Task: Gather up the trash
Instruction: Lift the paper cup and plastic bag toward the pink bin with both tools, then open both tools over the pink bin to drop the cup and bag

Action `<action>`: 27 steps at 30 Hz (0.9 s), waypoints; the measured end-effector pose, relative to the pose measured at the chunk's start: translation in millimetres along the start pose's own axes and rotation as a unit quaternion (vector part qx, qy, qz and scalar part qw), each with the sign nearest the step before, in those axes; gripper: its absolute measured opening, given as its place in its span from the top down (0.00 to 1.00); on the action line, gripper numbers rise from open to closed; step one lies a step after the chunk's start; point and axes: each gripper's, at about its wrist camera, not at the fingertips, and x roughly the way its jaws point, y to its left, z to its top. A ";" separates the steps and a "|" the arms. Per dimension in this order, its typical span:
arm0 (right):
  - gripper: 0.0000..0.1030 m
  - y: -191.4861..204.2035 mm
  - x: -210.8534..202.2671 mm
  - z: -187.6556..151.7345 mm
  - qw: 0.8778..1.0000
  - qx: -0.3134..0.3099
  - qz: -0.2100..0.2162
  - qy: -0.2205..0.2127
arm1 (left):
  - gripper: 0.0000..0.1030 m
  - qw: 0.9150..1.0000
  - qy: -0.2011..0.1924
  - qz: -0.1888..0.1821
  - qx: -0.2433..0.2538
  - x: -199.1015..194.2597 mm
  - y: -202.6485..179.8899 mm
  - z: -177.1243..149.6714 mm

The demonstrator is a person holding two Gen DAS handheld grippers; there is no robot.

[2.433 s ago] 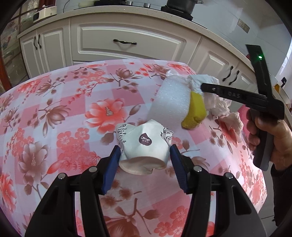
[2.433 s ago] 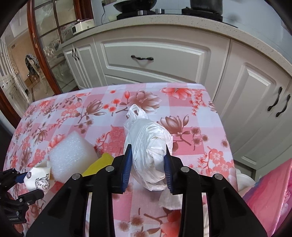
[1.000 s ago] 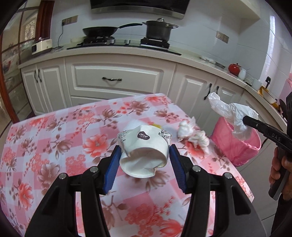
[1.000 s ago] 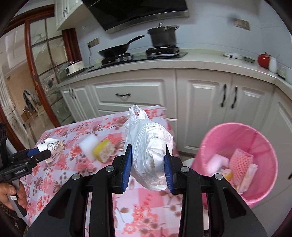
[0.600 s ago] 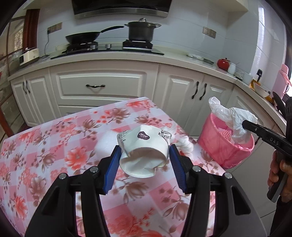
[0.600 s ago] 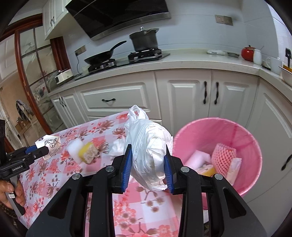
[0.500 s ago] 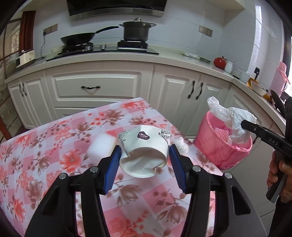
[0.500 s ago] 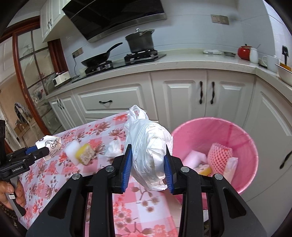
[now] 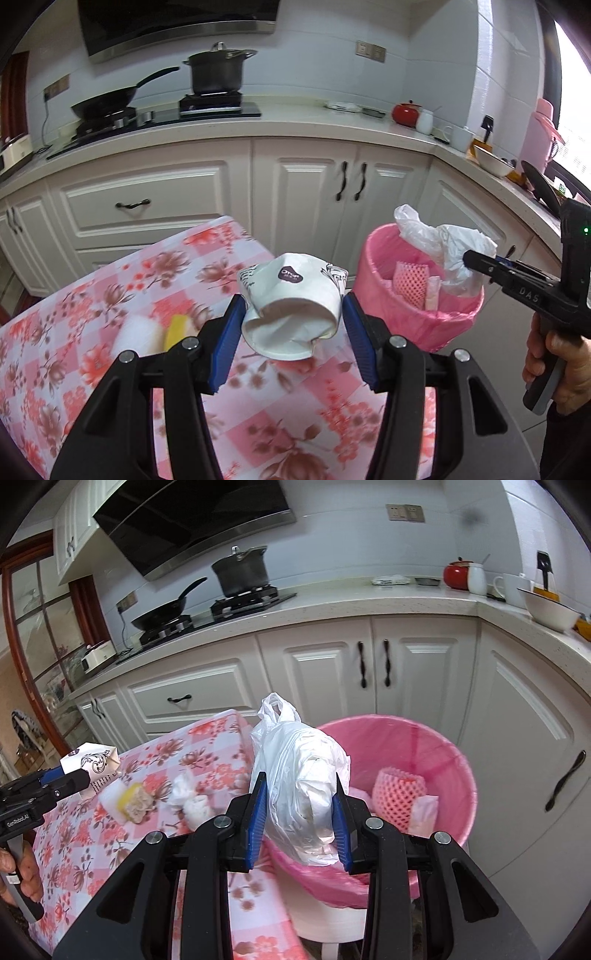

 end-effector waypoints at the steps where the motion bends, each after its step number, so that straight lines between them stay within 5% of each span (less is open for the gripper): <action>1: 0.69 -3.5 0.0 0.1 1.000 0.002 -0.002 0.000 | 0.49 1.000 0.000 -0.004 0.003 3.1 -4.7 3.0; 27: 0.64 -82.2 23.2 -14.6 0.996 0.061 -0.049 0.035 | 0.52 0.992 0.043 -0.116 0.039 105.1 -121.6 42.1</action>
